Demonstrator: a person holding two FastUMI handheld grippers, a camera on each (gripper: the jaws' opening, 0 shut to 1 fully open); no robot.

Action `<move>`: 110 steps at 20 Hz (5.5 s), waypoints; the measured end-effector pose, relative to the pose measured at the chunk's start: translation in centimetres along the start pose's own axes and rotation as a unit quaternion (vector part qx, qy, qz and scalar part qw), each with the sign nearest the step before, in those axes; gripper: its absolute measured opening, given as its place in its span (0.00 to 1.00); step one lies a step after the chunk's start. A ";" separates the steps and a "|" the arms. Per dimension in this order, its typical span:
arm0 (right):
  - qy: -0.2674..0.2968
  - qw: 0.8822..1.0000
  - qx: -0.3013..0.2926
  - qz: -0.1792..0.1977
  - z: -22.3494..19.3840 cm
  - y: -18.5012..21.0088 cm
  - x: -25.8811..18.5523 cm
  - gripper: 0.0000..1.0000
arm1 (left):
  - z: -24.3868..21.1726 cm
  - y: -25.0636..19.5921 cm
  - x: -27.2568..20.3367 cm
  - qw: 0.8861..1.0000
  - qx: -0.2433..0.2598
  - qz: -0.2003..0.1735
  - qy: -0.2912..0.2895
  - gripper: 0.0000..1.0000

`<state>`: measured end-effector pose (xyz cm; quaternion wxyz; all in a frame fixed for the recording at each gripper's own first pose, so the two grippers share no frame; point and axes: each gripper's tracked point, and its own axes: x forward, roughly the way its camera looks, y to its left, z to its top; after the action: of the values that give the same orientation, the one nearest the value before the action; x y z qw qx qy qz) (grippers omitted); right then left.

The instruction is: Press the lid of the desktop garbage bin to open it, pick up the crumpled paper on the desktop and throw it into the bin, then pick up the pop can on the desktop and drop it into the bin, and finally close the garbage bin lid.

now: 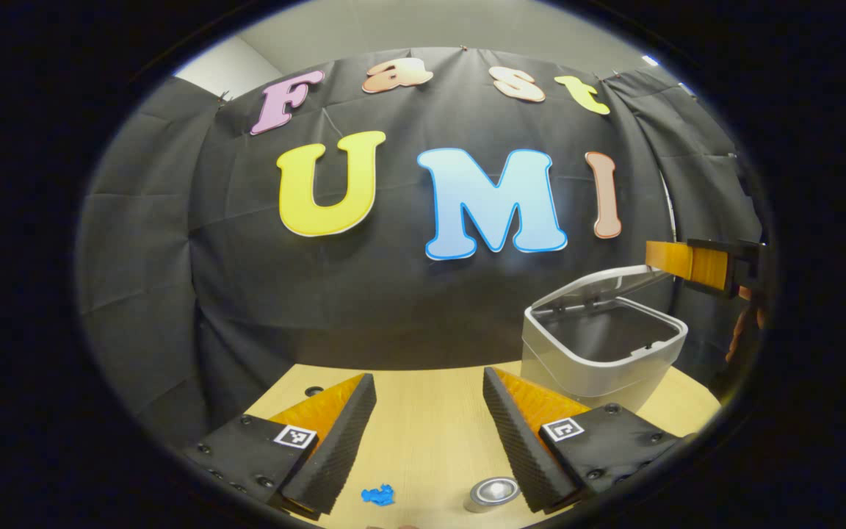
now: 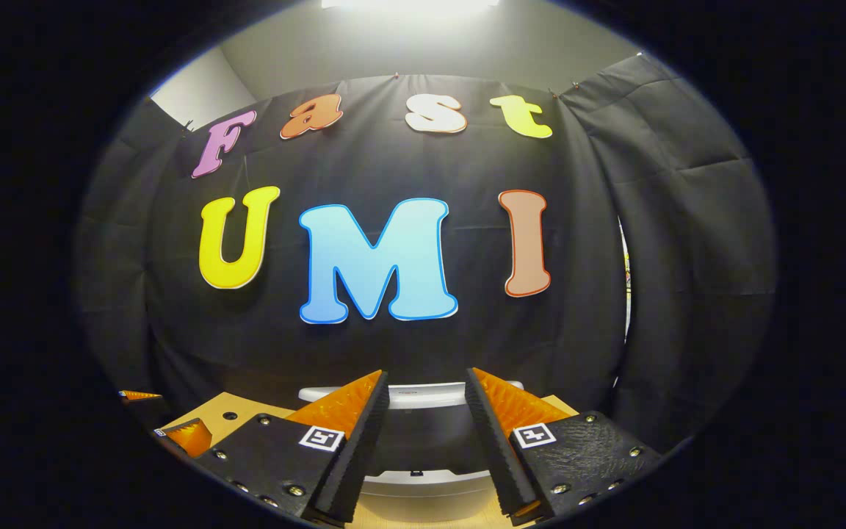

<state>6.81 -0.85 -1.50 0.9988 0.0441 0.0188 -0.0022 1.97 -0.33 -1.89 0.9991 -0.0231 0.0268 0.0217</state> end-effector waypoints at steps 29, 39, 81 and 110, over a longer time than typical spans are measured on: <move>0.028 0.999 -0.016 0.004 -1.1 0.4 -0.5 0.69 | -5.0 3.1 1.0 0.998 -0.035 0.022 0.052 1.00; 0.061 0.998 -0.028 0.000 -2.8 0.2 -0.5 0.73 | -16.1 6.9 1.5 0.982 -0.071 0.059 0.166 0.97; 0.139 0.990 -0.034 -0.013 -6.8 -1.0 -1.5 0.73 | -26.2 10.4 2.8 0.945 -0.067 0.103 0.303 0.47; 0.142 0.988 -0.015 -0.051 -7.6 -6.0 -6.1 0.73 | 3.4 -2.7 7.6 0.999 -0.006 -0.045 0.030 0.51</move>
<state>0.35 -6.12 -9.41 0.9852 0.0283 0.1625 -0.0468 9.90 -2.50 1.20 0.9977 -0.0309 0.0560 -0.0235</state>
